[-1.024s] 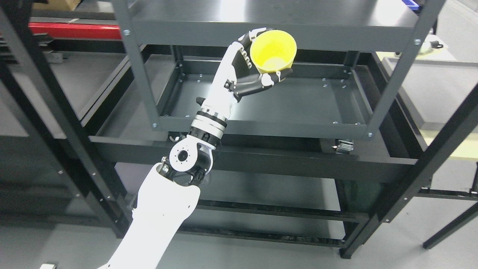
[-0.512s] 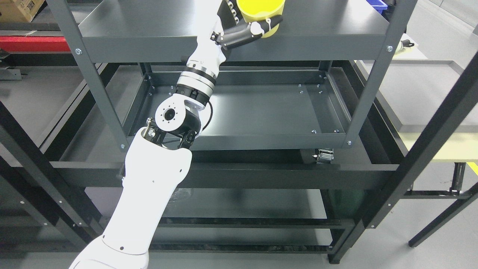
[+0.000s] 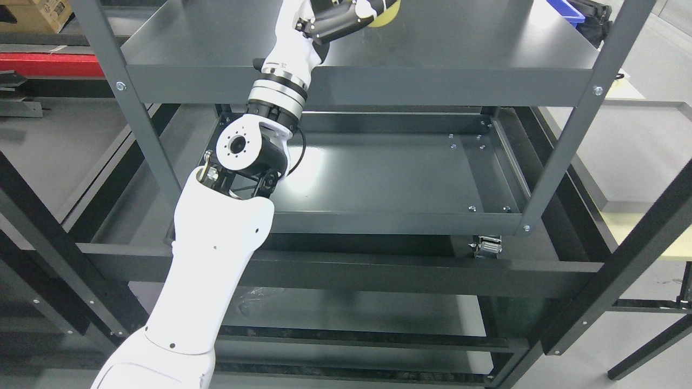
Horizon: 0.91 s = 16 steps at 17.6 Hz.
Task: Place yellow IKEA cup on middle right shelf
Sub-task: 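Lower the cup onto the upper shelf and open the left hand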
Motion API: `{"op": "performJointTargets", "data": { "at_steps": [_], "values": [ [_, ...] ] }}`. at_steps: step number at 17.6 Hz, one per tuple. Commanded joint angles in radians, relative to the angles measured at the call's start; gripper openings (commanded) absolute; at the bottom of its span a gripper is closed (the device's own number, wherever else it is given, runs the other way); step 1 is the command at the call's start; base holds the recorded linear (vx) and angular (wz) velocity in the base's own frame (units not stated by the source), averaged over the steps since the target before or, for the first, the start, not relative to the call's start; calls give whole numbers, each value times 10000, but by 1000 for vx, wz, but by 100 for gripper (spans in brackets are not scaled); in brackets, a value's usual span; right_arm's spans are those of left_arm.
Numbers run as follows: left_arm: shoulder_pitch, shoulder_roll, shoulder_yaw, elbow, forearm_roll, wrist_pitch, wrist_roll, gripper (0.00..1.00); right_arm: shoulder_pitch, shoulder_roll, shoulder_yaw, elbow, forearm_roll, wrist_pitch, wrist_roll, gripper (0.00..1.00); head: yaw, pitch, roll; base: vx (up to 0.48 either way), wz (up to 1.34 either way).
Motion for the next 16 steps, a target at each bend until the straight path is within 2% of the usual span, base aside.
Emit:
{"op": "performJointTargets", "data": {
  "at_steps": [1, 4, 8, 16],
  "values": [
    [-840, 175, 929, 470, 103, 498, 729, 0, 47, -175, 0, 0, 0, 40, -2, 99, 0, 0, 0, 73, 30],
    [-1377, 175, 976, 654, 103, 1341, 1864, 0, 62, -175, 0, 0, 0, 40, 13, 99, 0, 0, 0, 53, 13],
    [-2082, 175, 976, 1665, 88, 1710, 2739, 0, 62, -175, 0, 0, 0, 40, -2, 99, 0, 0, 0, 39, 26],
    [-2391, 175, 1006, 2557, 73, 2432, 3646, 1, 63, -175, 0, 0, 0, 40, -2, 99, 0, 0, 0, 3, 0]
  ]
}}
